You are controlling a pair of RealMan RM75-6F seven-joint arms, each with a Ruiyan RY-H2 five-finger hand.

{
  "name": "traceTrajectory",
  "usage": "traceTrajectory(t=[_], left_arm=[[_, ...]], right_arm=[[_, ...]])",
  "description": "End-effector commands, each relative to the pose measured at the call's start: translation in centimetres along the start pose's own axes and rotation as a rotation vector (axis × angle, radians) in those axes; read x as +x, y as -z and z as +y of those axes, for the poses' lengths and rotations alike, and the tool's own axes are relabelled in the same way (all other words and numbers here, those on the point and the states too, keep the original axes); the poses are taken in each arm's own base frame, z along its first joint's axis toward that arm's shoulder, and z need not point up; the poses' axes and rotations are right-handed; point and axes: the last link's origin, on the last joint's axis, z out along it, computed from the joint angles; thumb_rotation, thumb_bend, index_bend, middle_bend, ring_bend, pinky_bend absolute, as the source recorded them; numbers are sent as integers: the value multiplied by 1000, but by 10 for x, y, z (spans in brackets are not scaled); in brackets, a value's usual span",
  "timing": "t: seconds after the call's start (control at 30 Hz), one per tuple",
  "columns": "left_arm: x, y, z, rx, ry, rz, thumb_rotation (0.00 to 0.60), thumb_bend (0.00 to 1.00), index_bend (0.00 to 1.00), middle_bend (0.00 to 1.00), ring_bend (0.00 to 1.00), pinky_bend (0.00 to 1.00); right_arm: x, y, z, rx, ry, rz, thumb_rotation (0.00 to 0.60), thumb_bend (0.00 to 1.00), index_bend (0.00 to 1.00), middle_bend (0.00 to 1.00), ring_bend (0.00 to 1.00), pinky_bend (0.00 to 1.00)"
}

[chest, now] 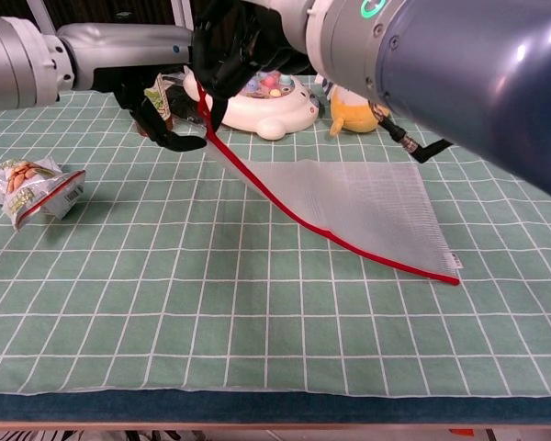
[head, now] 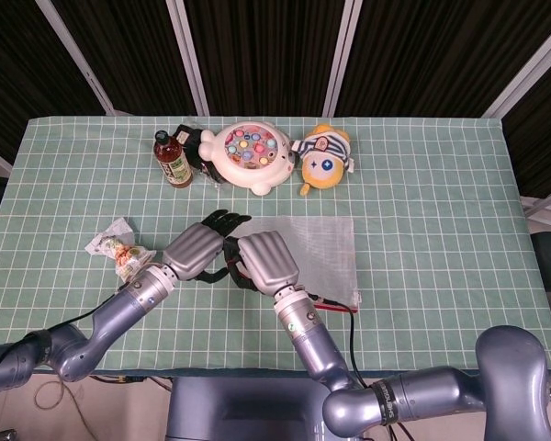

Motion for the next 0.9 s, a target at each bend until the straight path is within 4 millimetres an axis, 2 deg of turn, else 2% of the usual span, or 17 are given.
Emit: traceTrajectory(t=[0.03,0.37,0.7,0.9], left_arm=[[-1,0,1,-1,4,-1,600,344,549,45,0,0],[-5,0,3,-3,19,-5,600,346,553,49,0,0],[-8,0,6,-9,37,-3,600,414,570,61,0,0],[-4,-1,6,-2,47,36,600,422,582,71,0,0]], right_arm=[[0,0,-1,1,-2,-1,600,606,629,1000,1000,977],[0,0,-2,4,-2,1,600,606,629,1000,1000,977],[1,2,-1,2,0,1,600,607,628,1000,1000,977],[2,3,-2,8,-3,0,600,607,628,1000,1000,977]])
